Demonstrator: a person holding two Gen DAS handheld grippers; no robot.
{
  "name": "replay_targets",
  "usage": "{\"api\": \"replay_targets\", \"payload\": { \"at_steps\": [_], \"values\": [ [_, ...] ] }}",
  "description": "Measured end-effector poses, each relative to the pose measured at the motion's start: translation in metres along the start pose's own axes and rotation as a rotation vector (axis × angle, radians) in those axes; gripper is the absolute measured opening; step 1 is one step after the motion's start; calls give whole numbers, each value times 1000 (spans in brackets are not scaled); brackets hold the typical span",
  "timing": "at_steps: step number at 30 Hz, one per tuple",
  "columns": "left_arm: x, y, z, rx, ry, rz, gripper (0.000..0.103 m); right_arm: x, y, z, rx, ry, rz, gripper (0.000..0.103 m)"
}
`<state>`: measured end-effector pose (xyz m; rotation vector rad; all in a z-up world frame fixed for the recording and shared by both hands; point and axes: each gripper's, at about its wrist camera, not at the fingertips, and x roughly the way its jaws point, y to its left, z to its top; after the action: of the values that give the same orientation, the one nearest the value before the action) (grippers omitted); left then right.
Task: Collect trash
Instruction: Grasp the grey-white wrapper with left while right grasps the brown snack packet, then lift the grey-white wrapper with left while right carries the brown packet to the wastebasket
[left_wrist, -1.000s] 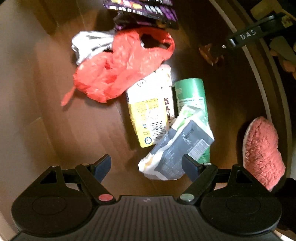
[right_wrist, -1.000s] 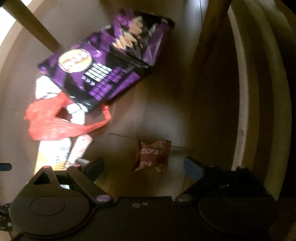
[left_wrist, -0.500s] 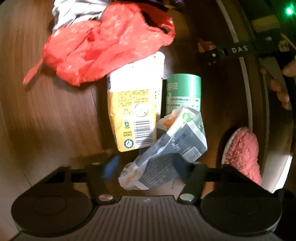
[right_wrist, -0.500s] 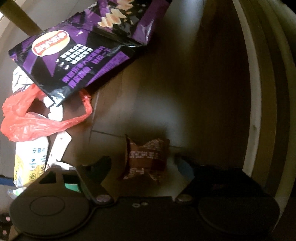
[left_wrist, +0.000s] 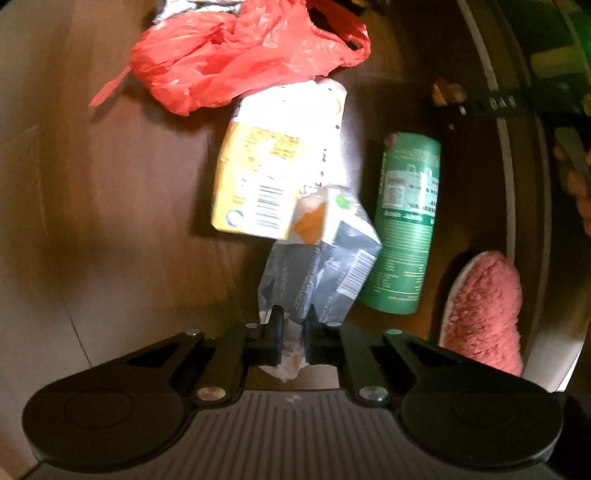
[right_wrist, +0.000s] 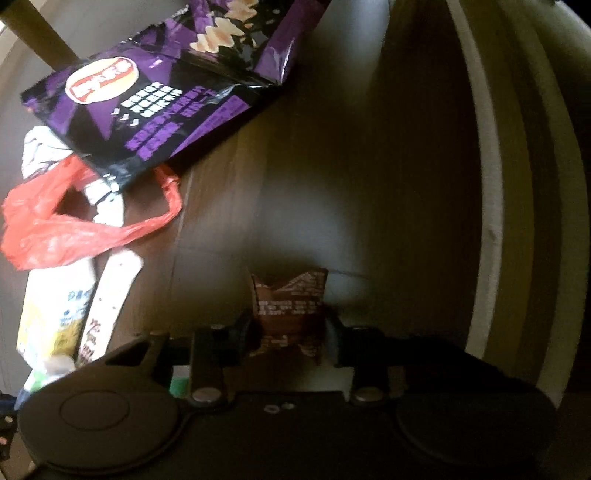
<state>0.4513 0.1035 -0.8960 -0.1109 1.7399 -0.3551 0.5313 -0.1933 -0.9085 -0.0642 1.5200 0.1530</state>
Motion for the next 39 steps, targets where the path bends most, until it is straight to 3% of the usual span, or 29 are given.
{"api": "replay_targets", "payload": {
  "at_steps": [9, 18, 25, 31, 39],
  "values": [
    [-73, -25, -31, -140, -38, -4, 8, -88, 12, -34, 25, -12, 26, 37],
    [-220, -61, -52, -197, -119, -38, 8, -246, 31, -47, -27, -59, 58, 37],
    [-367, -79, -69, -161, -211, -34, 8, -399, 52, -52, -89, -123, 62, 37],
    [-496, -86, -83, -102, -338, -21, 8, -538, 71, -63, -113, -213, 25, 37],
    [-613, -111, -92, -5, -480, 12, 8, -664, 83, -64, -40, -411, 14, 37]
  ]
}}
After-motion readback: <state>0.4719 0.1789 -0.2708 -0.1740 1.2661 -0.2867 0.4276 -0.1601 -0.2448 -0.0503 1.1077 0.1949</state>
